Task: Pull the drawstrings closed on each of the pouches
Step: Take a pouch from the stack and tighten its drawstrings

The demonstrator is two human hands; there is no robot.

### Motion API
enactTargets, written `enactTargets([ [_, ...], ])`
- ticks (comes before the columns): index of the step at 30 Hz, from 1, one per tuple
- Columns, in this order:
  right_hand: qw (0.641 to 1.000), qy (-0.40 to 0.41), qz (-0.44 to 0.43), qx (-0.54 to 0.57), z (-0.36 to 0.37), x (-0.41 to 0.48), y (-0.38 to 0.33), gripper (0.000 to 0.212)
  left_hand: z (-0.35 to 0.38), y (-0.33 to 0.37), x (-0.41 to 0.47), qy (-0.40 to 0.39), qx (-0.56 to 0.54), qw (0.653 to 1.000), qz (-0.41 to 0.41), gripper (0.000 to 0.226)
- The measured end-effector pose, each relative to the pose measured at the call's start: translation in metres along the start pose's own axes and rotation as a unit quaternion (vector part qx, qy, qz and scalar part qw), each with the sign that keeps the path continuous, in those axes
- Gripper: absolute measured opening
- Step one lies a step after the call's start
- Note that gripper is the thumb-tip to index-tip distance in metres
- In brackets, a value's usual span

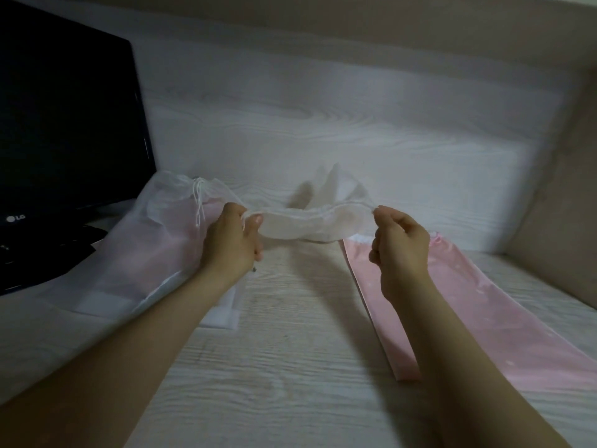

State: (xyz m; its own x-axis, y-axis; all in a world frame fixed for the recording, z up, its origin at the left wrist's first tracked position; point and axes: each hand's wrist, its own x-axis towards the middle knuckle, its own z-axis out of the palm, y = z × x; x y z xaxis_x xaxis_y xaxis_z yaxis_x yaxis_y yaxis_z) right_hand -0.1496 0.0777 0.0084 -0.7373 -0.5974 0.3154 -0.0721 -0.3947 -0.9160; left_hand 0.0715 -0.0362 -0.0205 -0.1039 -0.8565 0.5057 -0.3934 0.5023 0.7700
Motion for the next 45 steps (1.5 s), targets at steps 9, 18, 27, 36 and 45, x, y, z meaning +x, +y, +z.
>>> enactTargets([
  [9,0.981,-0.078,0.132,0.117,-0.002,0.0,-0.006,0.004,0.0,0.015,0.008,0.085,-0.253,0.953,-0.142,0.02],
  [18,0.928,-0.066,0.16,0.329,-0.003,0.005,-0.009,0.017,-0.006,-0.006,0.021,0.194,-0.288,0.923,-0.169,0.037],
  [27,0.916,0.087,0.149,0.364,-0.006,0.006,0.0,0.033,-0.011,-0.017,0.024,0.239,-0.387,0.877,-0.155,0.022],
  [36,0.976,0.137,0.073,0.153,-0.001,0.013,0.007,0.028,-0.01,-0.002,0.021,0.198,-0.479,0.842,-0.149,0.027],
  [45,0.922,-0.042,-0.07,-0.379,-0.002,0.001,0.024,0.039,-0.007,-0.006,0.028,0.207,-0.317,0.916,-0.135,0.04],
])
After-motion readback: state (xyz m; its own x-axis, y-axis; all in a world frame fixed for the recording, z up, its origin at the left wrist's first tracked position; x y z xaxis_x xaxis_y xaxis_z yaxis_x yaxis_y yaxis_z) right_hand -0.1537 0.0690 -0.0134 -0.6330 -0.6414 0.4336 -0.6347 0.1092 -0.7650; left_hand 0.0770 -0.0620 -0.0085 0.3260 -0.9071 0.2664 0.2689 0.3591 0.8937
